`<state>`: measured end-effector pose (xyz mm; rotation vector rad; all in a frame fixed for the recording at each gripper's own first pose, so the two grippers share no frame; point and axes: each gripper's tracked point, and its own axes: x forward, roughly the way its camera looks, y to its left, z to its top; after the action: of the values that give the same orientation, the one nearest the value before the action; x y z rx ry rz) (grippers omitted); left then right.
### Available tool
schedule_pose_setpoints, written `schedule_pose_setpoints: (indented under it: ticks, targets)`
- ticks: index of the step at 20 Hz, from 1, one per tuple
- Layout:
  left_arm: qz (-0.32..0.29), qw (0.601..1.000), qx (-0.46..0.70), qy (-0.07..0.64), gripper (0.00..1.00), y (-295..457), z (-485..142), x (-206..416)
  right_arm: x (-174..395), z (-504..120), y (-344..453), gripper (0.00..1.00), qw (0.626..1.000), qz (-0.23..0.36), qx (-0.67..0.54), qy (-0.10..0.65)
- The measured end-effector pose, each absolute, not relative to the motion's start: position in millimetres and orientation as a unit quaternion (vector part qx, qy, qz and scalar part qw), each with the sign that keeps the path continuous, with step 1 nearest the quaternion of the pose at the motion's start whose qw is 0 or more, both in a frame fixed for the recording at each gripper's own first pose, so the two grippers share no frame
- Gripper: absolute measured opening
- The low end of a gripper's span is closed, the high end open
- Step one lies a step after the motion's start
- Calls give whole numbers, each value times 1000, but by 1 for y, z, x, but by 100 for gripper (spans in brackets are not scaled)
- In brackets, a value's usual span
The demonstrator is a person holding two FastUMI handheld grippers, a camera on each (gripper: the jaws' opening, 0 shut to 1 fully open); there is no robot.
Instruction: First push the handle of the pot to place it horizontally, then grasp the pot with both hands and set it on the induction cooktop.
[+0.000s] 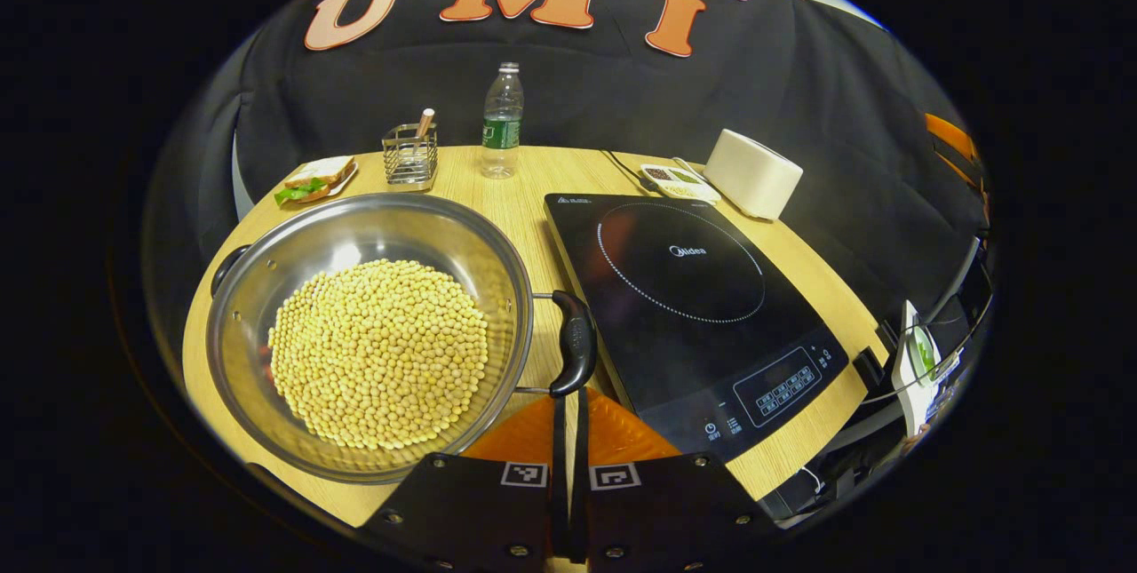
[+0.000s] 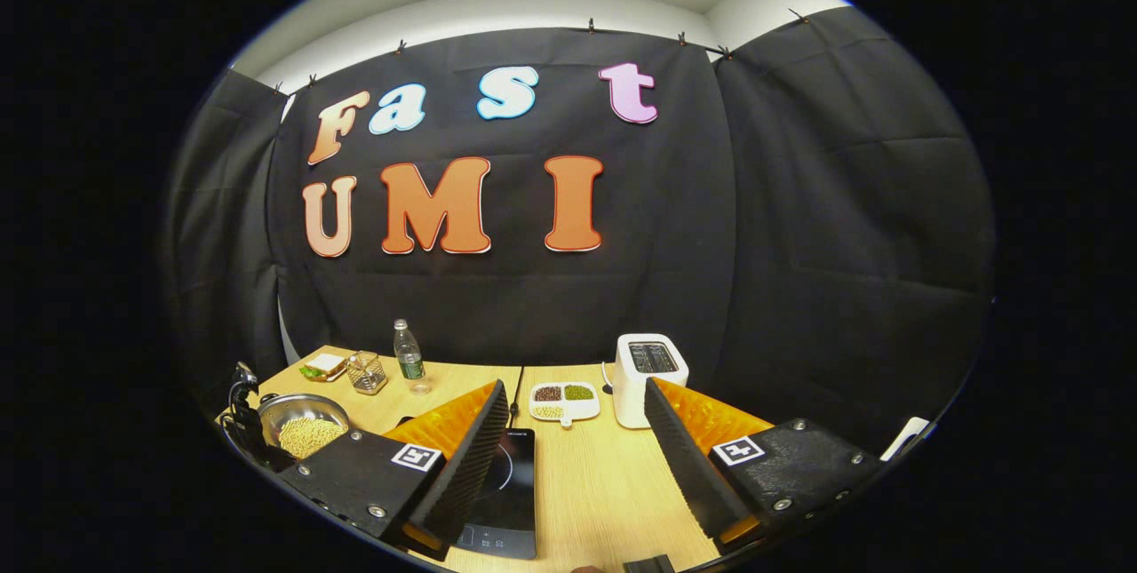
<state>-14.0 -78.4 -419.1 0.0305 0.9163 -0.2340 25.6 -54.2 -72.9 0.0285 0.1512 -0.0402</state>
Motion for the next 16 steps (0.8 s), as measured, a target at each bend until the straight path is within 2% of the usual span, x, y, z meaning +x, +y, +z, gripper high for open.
schedule_pose_setpoints:
  ticks: [11,12,13,14,16]
  targets:
    - [-114,892,24,438,2,-82,-428,15,36,-75,-61,95,997,-31,7,74]
    - [-114,892,27,437,2,-82,-428,18,35,-76,-61,100,997,-31,6,76]
    - [-113,892,28,437,2,-82,-429,22,36,-77,-62,100,997,-31,4,76]
    - [-114,891,30,437,2,-83,-430,24,36,-77,-63,95,997,-32,3,77]
    - [-113,892,25,437,2,-84,-430,29,37,-78,-66,95,996,-34,2,78]
